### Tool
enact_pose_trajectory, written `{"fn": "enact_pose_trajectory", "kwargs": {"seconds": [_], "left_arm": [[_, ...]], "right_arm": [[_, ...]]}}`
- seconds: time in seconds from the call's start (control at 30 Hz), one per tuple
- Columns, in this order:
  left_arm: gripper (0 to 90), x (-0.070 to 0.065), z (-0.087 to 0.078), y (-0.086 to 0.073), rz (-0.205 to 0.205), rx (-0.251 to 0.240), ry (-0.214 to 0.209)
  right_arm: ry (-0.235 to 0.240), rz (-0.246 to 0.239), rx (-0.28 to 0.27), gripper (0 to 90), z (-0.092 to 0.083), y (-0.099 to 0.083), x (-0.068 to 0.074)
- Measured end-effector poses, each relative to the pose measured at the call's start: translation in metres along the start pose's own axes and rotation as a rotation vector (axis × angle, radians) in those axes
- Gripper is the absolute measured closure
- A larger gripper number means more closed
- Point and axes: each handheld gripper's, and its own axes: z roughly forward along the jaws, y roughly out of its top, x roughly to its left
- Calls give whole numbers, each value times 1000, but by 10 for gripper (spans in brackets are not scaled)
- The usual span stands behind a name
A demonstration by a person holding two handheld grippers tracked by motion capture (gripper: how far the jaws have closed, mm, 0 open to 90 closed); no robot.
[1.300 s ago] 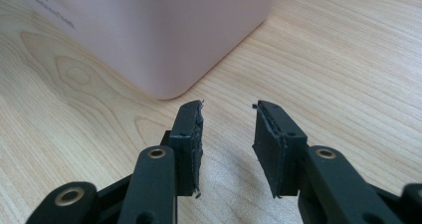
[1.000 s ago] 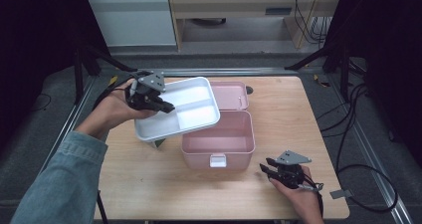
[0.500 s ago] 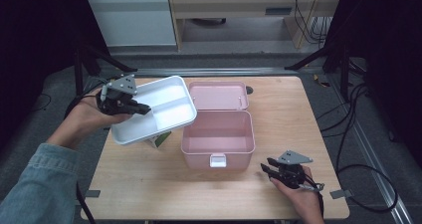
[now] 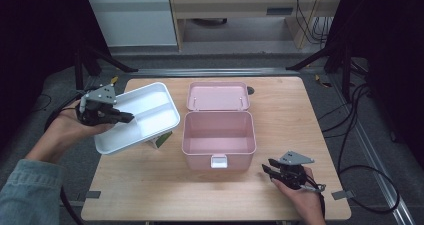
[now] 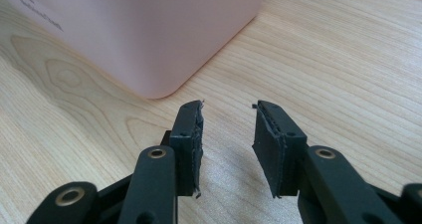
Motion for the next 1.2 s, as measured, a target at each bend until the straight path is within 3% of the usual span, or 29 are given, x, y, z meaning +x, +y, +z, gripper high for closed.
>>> {"fn": "enact_pose_trajectory", "kwargs": {"seconds": [0.47, 0.73, 0.9, 0.97, 1.2], "left_arm": [[896, -24, -1, -40, -17, -13, 3], [896, -50, 12, -66, -26, -6, -4], [897, -65, 25, -76, -30, 7, -29], [896, -74, 39, -82, -19, 31, -50], [896, -85, 77, -97, -34, 71, -97]], "right_arm": [[-2, -9, 7, 635, 1, 1, 1], [3, -20, 15, 635, 4, 2, 5], [1, -20, 13, 635, 4, 2, 3], [0, -18, 13, 635, 4, 2, 3], [-1, -17, 15, 635, 3, 2, 3]]}}
